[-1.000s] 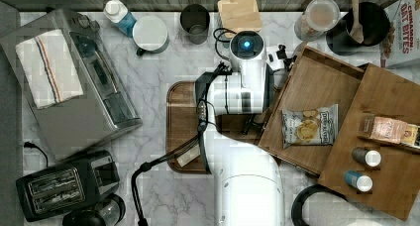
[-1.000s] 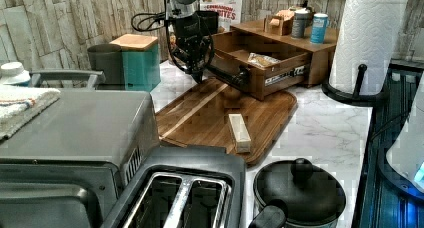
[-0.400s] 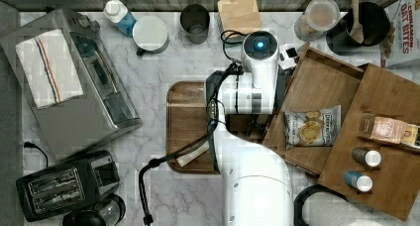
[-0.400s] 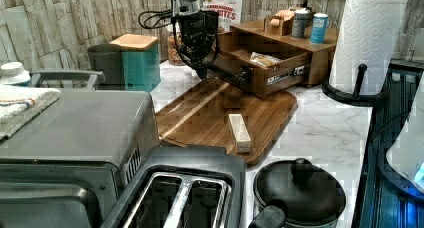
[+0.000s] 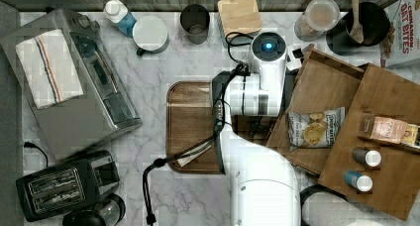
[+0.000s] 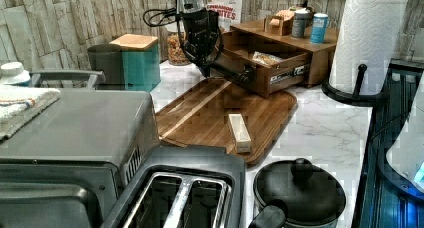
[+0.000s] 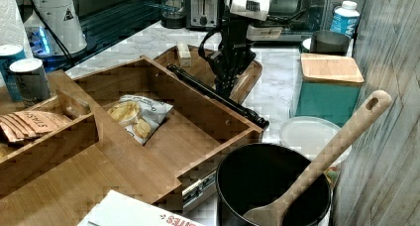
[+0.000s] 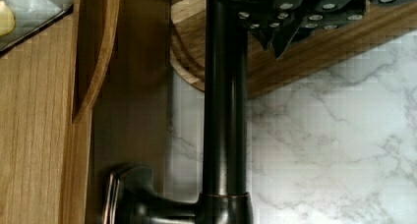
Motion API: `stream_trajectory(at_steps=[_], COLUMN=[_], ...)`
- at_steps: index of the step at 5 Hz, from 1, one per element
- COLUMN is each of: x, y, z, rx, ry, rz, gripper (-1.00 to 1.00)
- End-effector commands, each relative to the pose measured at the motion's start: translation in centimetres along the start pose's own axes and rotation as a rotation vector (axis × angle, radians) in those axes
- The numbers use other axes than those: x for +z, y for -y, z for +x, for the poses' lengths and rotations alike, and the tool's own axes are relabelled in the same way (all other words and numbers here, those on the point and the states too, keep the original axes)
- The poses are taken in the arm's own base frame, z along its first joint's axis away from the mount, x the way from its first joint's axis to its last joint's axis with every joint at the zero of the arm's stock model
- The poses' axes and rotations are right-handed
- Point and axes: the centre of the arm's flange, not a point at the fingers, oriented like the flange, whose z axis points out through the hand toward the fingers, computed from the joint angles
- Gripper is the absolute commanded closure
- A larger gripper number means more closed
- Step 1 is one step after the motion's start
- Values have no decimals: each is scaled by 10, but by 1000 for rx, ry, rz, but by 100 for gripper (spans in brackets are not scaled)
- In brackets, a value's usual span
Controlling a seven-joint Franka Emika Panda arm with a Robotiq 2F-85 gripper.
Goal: Close the drawer.
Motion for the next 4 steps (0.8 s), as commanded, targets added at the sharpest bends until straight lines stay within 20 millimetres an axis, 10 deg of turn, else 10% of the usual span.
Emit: stream_trajectory(at_steps=[1, 3, 4], x=[-75, -19, -27], y=[-212, -288, -330], z=[12, 23, 19], rx=[97, 64, 108], ry=[-116, -157, -87], rz=[50, 80, 5], gripper=[100, 100, 100])
